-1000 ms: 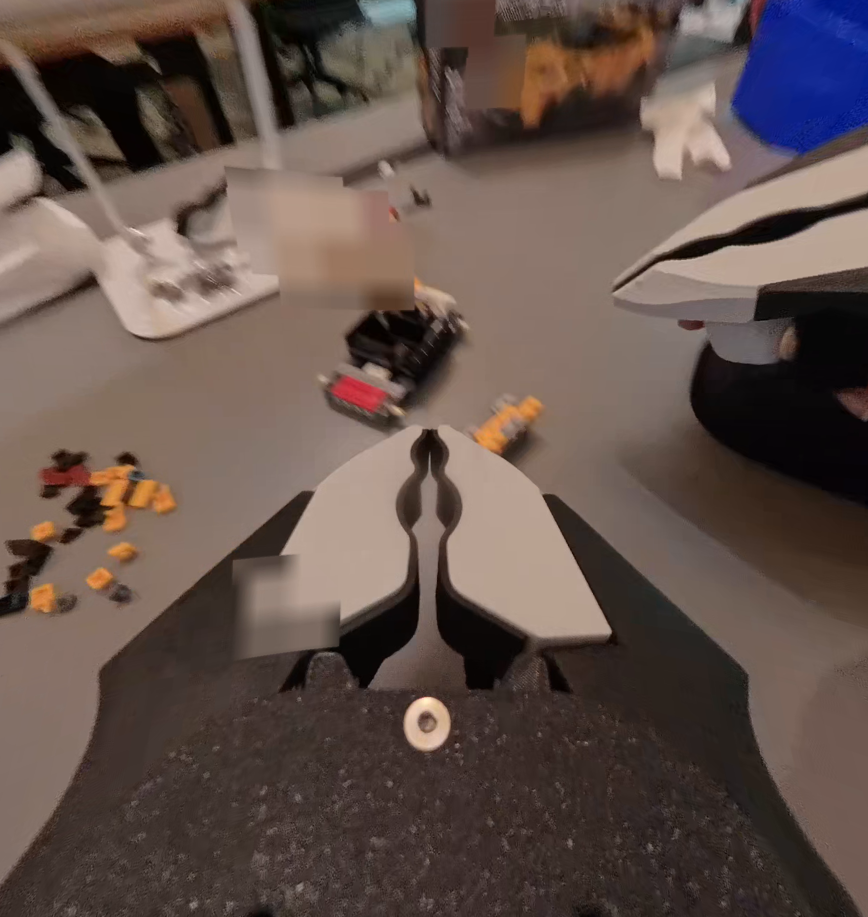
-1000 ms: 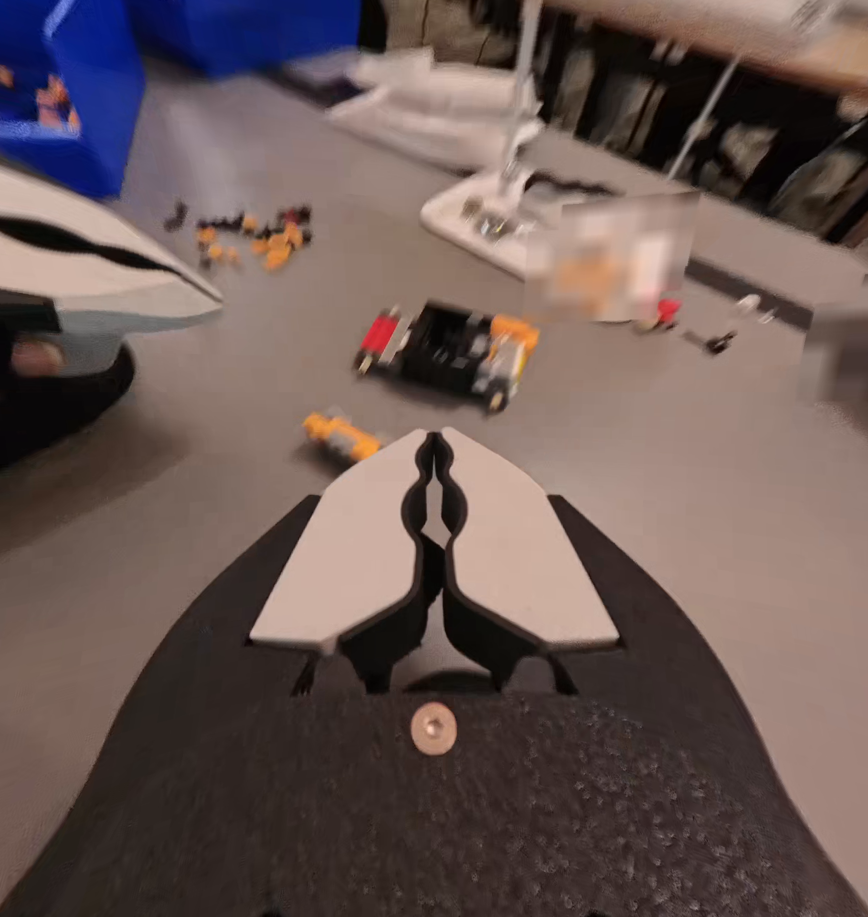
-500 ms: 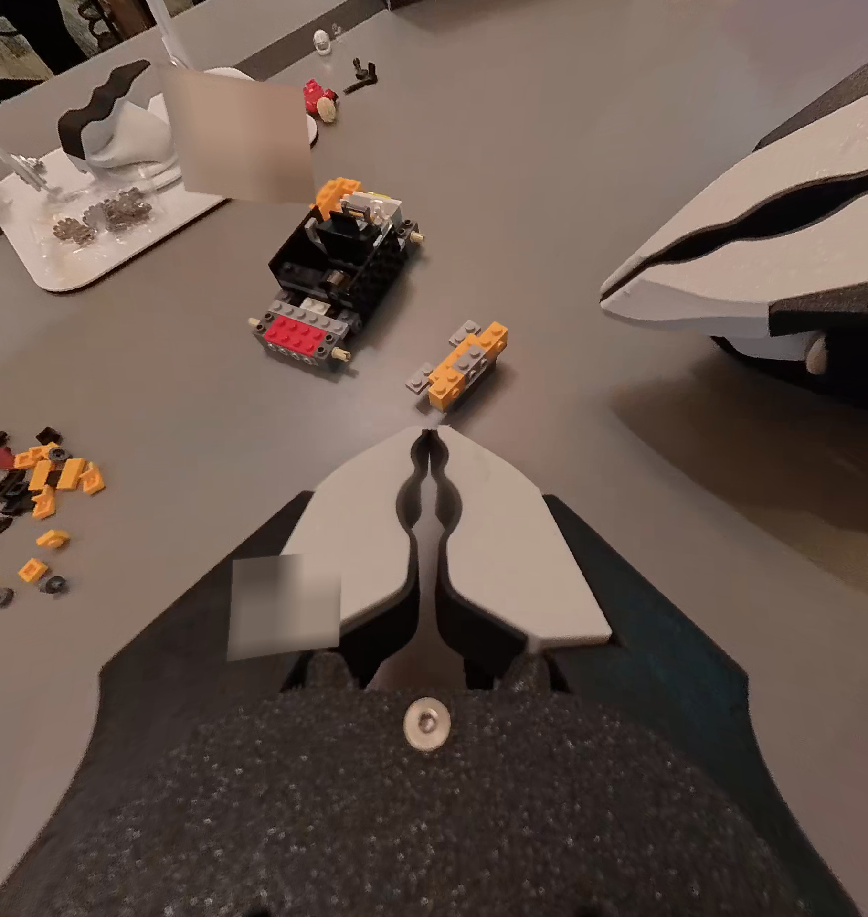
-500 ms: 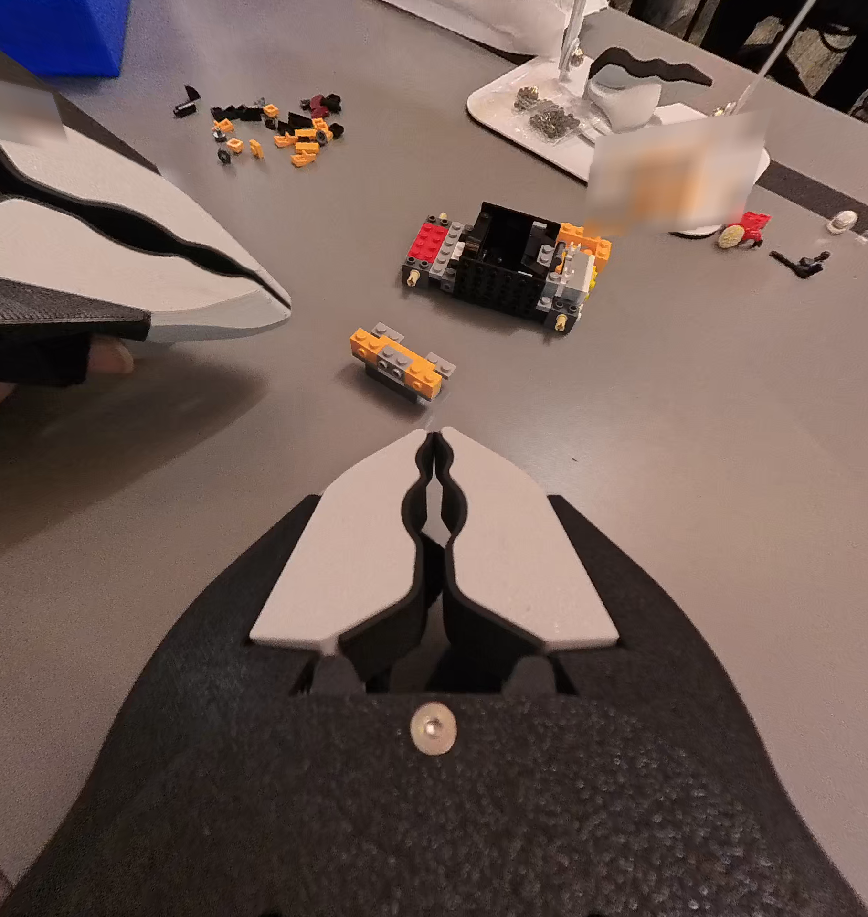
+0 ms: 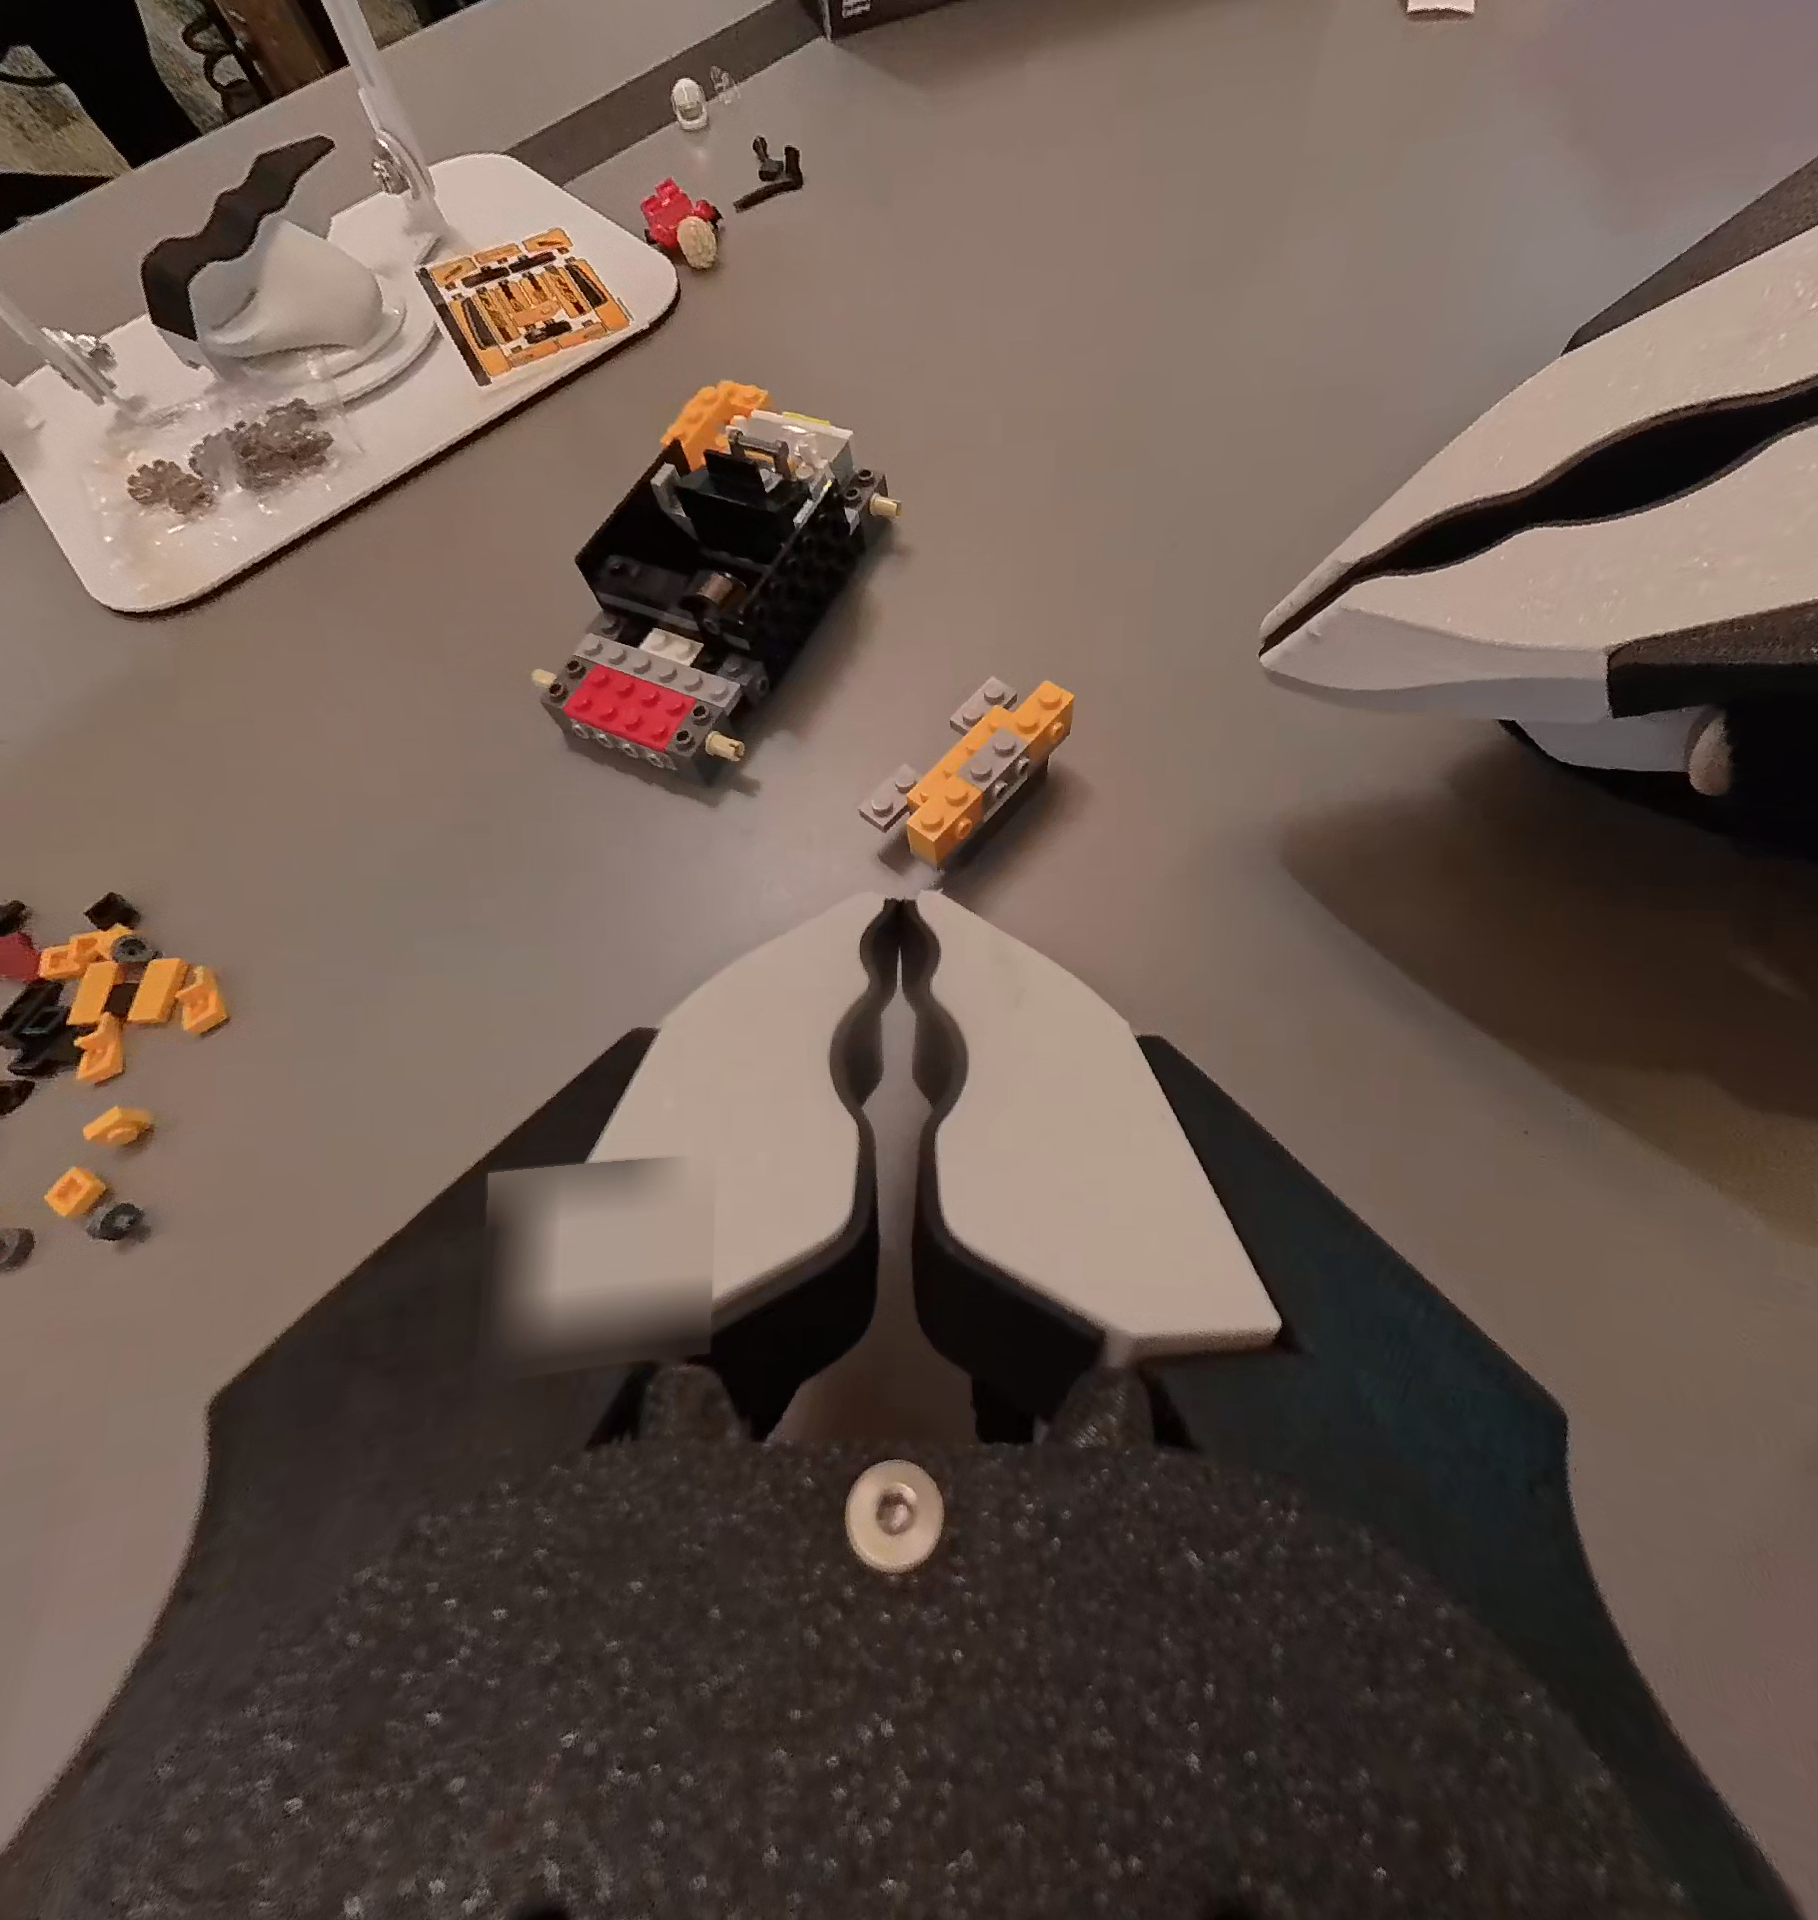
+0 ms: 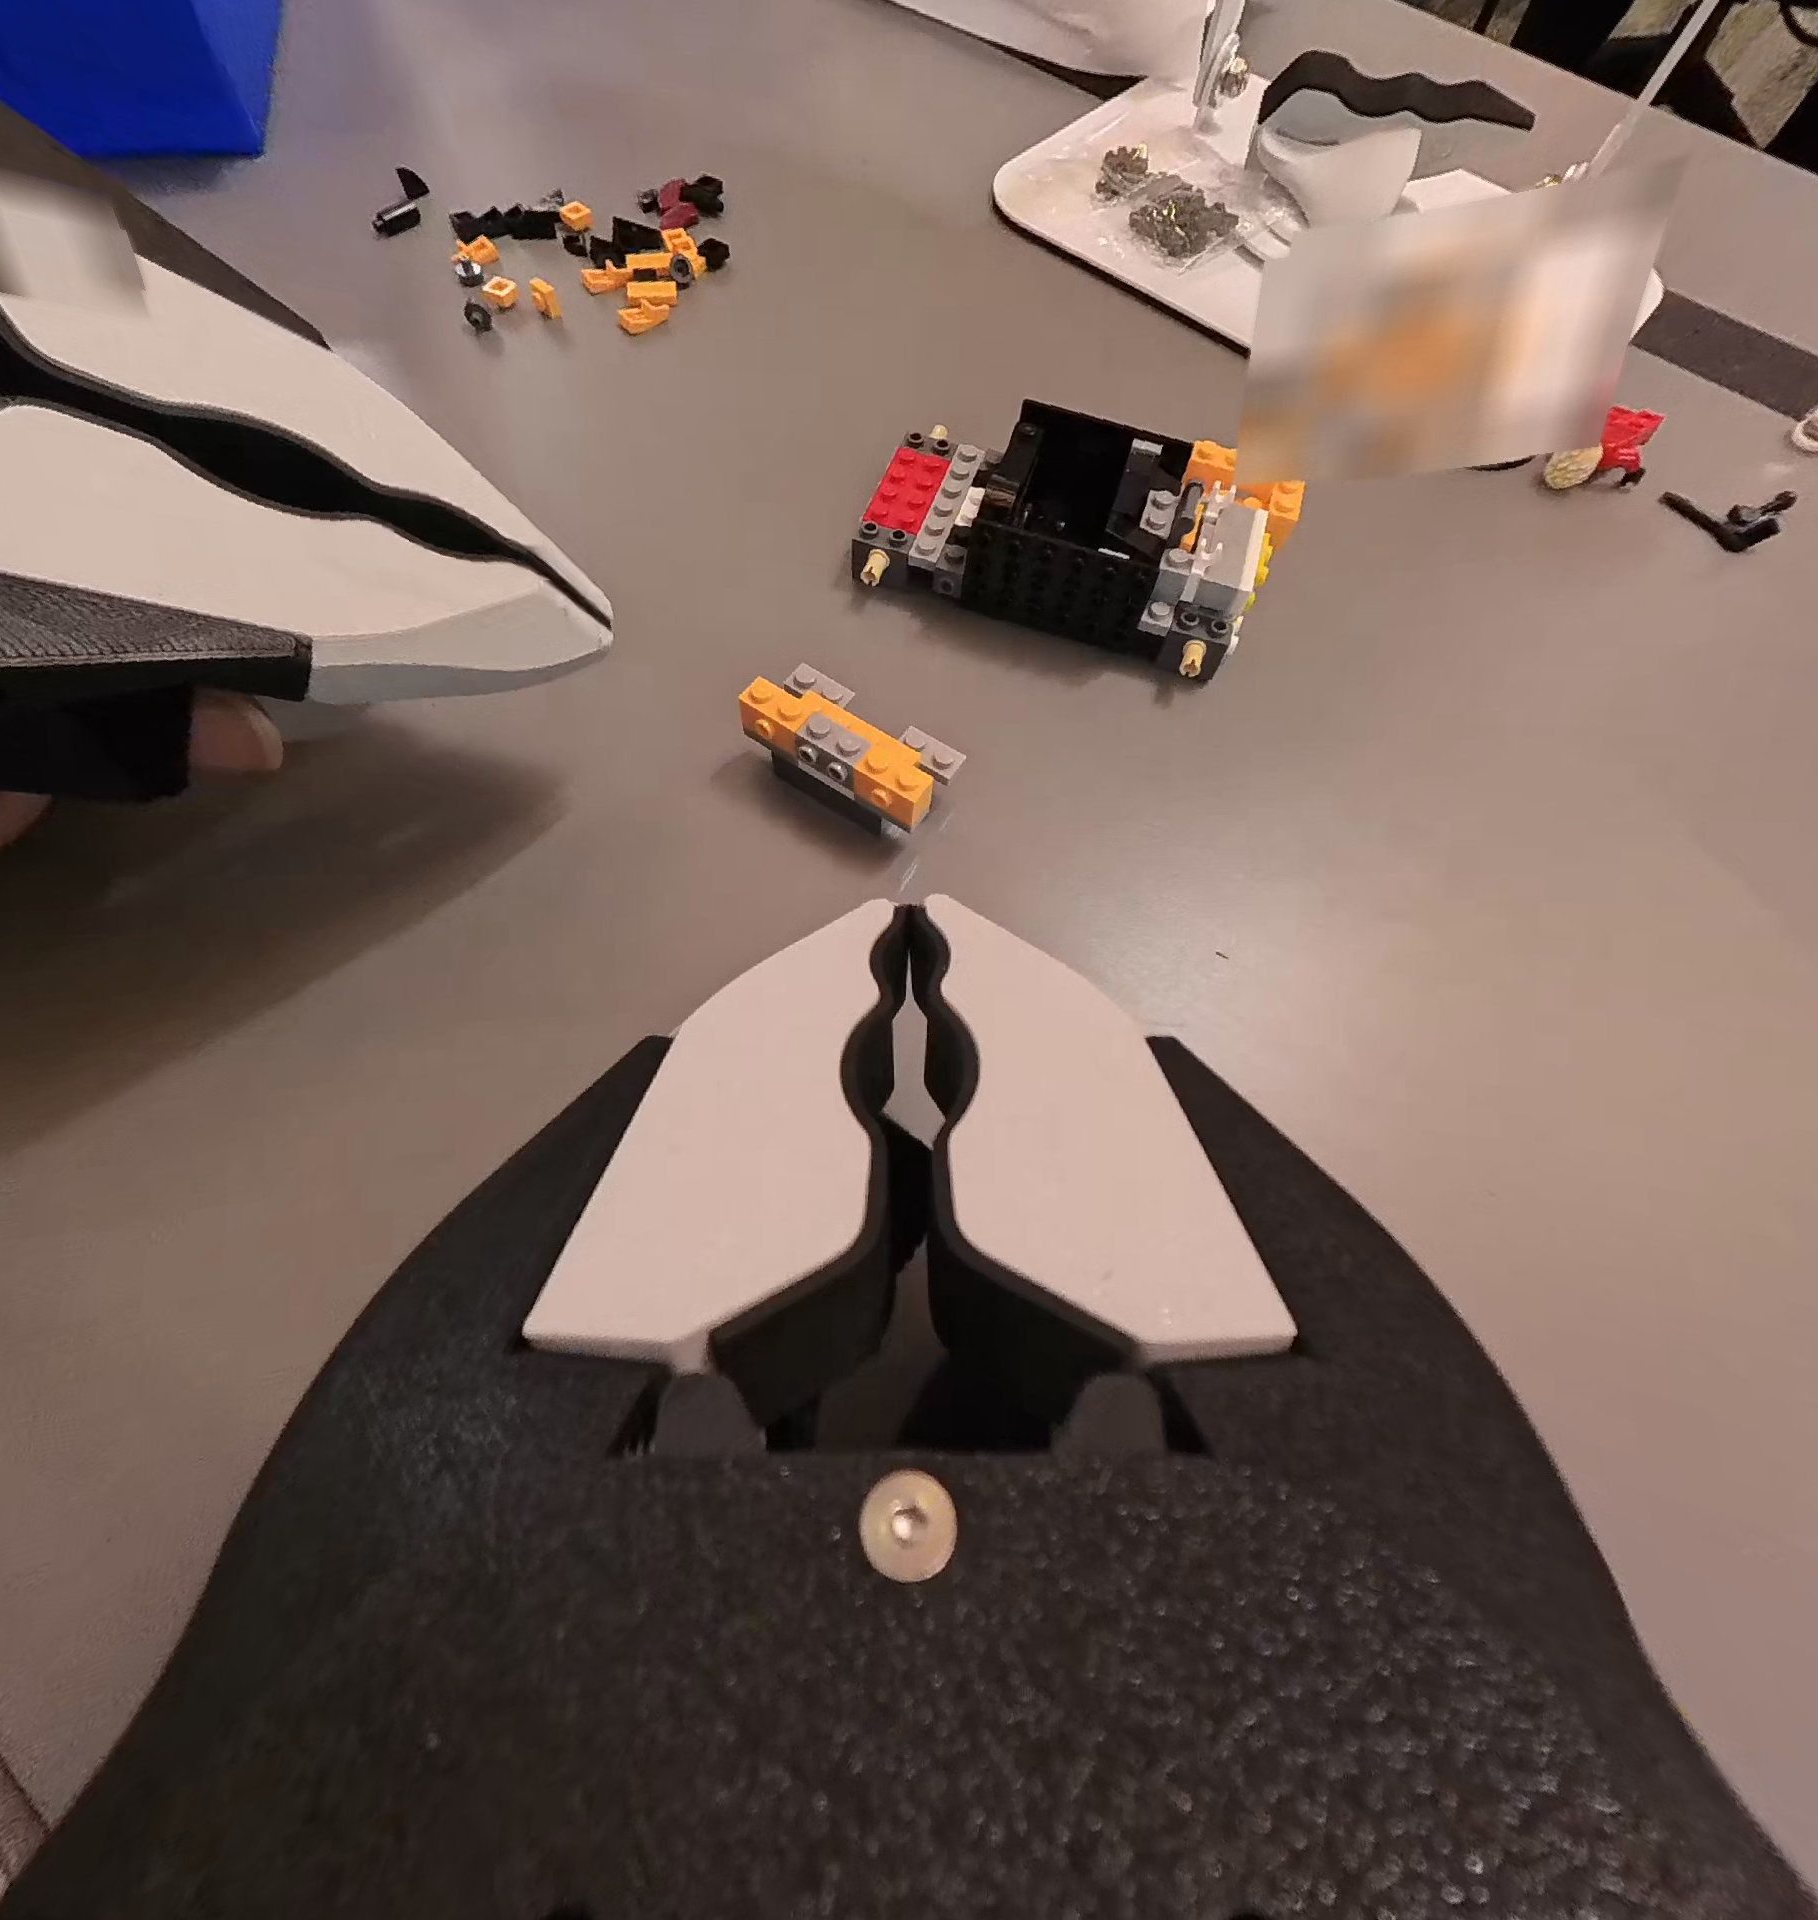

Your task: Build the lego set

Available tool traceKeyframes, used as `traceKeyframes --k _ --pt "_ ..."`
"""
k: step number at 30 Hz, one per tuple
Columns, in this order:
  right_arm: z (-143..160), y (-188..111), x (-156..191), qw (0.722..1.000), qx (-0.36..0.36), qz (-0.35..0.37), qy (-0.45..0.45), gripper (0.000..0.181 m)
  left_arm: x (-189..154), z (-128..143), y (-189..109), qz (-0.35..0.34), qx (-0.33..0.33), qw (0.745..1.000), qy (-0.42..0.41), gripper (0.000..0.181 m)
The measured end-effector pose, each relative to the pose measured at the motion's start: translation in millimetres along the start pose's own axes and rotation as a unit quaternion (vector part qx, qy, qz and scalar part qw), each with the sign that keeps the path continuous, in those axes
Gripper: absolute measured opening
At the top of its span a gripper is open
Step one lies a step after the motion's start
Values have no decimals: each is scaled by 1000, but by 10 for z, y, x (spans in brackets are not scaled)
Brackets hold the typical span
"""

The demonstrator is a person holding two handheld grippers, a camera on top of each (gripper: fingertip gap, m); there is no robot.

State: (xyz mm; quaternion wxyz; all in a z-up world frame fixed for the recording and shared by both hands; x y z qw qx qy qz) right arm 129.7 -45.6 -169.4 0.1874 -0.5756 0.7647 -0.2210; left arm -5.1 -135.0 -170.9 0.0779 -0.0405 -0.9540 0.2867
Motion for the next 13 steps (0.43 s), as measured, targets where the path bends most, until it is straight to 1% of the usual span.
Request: traceKeyframes --k 1,3,6,10,13 --pt "-4 -4 -1 1000 -3 1 0 0 3 -4 -5 -1 -3 1000 0 0" --pt "-34 -27 -5 1000 -21 1 0 0 16 -33 -32 -6 -21 1000 -1 0" --pt "-197 -141 -37 995 -97 22 -13 0 89 -158 -145 -38 -77 996 2 0" --pt "-604 -413 -163 974 -206 84 -31 0 302 -496 -449 -114 -178 977 8 0" --pt "-865 -577 -303 954 -264 140 -37 0 511 -744 -678 -159 -237 958 -1 0"
Point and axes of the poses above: each gripper's, where its closed fingertips meet, y out along the fingers, z out of its underside, x = y × z across the jaws, the point moved 8 cm from there along -y, back along the fingers, and after that the axes turned 2 degrees about y, right-handed, at the moved point
